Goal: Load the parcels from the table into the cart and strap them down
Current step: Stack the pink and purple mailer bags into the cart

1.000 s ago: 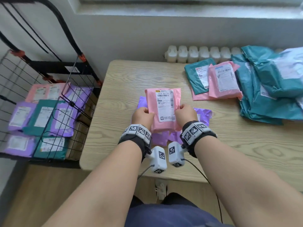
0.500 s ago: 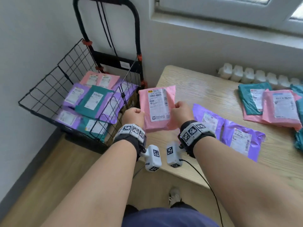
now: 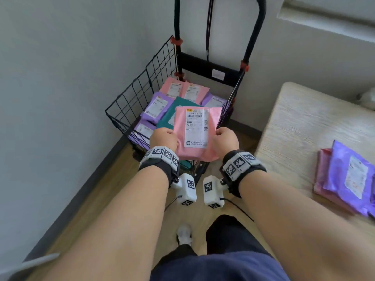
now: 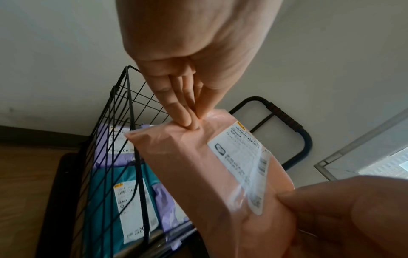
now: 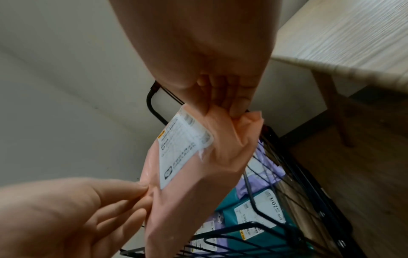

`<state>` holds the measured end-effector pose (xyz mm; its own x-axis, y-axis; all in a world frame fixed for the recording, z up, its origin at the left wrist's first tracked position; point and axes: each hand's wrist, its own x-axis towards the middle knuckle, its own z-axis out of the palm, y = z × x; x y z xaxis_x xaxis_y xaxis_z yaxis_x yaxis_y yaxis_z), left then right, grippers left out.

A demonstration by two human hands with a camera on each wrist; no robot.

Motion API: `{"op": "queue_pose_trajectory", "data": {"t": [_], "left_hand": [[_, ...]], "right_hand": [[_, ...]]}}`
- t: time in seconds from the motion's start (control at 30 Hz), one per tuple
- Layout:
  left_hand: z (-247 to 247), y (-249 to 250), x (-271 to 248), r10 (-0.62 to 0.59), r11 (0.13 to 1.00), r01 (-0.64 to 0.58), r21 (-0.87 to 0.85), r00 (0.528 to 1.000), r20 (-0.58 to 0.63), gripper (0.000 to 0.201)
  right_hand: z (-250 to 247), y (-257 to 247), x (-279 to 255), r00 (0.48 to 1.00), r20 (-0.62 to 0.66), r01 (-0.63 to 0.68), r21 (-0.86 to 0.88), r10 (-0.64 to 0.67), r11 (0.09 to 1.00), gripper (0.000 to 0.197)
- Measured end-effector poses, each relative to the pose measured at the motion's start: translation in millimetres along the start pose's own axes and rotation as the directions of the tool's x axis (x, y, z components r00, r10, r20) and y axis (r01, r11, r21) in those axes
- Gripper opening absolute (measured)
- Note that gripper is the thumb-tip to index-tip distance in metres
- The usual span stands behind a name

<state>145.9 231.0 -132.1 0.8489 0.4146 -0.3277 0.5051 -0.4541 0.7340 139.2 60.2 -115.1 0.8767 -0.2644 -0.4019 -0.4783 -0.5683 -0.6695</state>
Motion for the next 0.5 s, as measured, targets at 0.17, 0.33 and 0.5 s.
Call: {"op": "queue_pose_trajectory", "data": {"t": [0.17, 0.33, 0.5], "left_hand": [[-11.6, 5.1, 54.5, -0.040, 0.999, 0.040, -0.011, 0.999, 0.006, 0.036], [-13.0, 15.4, 117.0, -0.107, 0.994, 0.107, -0.008, 0.994, 0.009, 0.017], [-8.4, 5.5, 197.1, -0.252, 0.963, 0.247, 0.105, 0.967, 0.035, 0.021]], "right_hand": [[31.8, -33.9, 35.6, 0.999, 0.047, -0.011, -0.031, 0.013, 0.999, 0.020], [57.8, -66.8, 88.2, 0.994, 0.110, -0.017, 0.003, 0.016, 1.000, 0.018], [88.5, -89.5, 136.0, 0.985, 0.168, -0.033, 0.001, 0.032, 0.999, 0.019]]}}
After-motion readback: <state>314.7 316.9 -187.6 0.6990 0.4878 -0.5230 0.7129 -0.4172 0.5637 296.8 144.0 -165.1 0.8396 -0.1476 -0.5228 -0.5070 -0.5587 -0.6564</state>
